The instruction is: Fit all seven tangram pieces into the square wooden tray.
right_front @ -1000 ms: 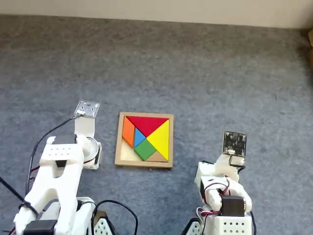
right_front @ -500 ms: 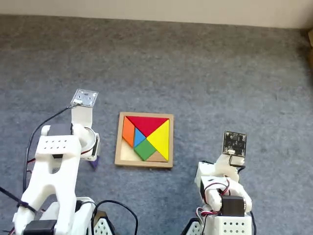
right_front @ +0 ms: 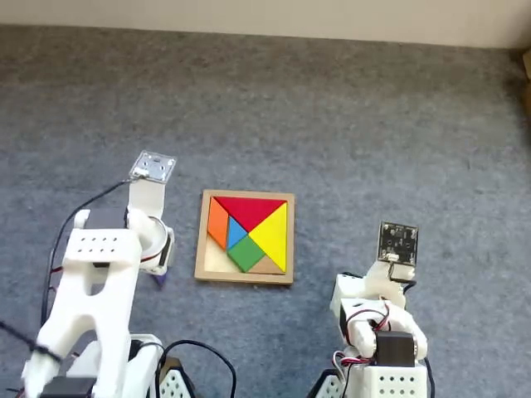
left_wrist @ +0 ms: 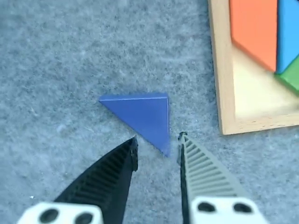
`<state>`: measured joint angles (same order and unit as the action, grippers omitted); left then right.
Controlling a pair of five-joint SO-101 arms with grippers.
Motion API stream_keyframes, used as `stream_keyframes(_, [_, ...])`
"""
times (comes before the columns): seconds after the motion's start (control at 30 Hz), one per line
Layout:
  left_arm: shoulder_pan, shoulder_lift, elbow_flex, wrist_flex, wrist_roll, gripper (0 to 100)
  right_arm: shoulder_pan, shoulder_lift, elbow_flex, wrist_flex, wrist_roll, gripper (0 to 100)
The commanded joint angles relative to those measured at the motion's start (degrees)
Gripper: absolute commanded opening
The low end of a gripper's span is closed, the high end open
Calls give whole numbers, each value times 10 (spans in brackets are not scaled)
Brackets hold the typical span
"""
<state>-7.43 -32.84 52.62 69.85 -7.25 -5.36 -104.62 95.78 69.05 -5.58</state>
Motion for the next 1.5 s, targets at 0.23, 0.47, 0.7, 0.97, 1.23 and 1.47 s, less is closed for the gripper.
stream_keyframes(0.23, [12,-230,-29,92,-41,143,6,-7,68,2,-4,25])
stream_keyframes(0.47, [10,-240,0,132,-95,148,6,-7,68,2,-4,25])
stream_keyframes(0.7, [-25,-241,36,129,-96,288,6,-7,68,2,-4,25])
stream_keyframes(0.97, [-26,-240,144,40,-98,306,6,-7,68,2,-4,25])
stream_keyframes(1.23, [-26,-240,184,8,-112,306,6,-7,68,2,-4,25])
stream_keyframes(1.47, [-25,-240,192,-2,-112,306,6,-7,68,2,-4,25])
